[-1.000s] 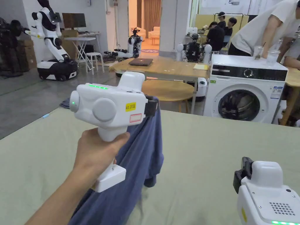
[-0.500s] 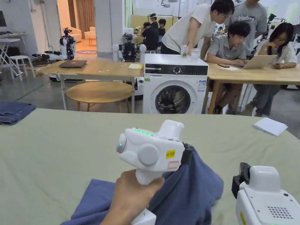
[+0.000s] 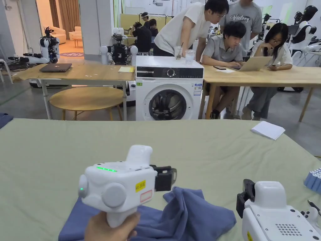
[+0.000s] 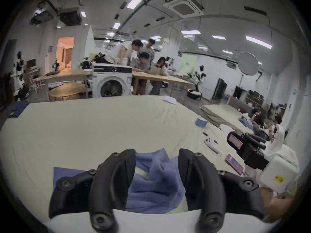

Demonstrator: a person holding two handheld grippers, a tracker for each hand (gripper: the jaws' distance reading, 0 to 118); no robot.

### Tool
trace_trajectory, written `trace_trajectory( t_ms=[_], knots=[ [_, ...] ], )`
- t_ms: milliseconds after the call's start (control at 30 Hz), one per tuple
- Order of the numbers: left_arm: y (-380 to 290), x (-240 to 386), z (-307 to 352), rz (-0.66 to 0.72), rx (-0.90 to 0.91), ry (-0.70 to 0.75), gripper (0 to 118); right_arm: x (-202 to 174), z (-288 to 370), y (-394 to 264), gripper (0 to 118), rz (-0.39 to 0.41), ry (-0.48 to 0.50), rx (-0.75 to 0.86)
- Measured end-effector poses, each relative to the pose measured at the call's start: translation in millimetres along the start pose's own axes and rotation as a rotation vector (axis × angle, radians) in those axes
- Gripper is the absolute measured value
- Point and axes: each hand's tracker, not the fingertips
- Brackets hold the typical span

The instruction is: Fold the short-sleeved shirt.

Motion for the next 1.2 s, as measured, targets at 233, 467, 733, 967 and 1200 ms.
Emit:
trace_trajectory(
  t_ms=[233, 467, 733, 967, 1200],
  knots=[
    [-32, -53, 59, 0.053, 0.023, 0.238, 50, -35, -4, 9, 0, -0.009, 0.056, 0.030],
    [-74, -96, 87, 0.082, -0.008, 0.379, 0, -72, -14, 14, 0, -0.026, 0.118, 0.019],
    [-44, -191, 52, 0.184, -0.105, 0.427, 0, -83, -33, 18, 0, -0.024, 0.164, -0.003],
    [-24, -259, -29, 0.295, -0.336, 0.352, 23, -76, -56, 14, 0, -0.007, 0.149, -0.040],
    [-50, -289, -99, 0.326, -0.578, 0.430, 59, -62, -70, 0, 0, 0.008, 0.108, -0.088]
  ],
)
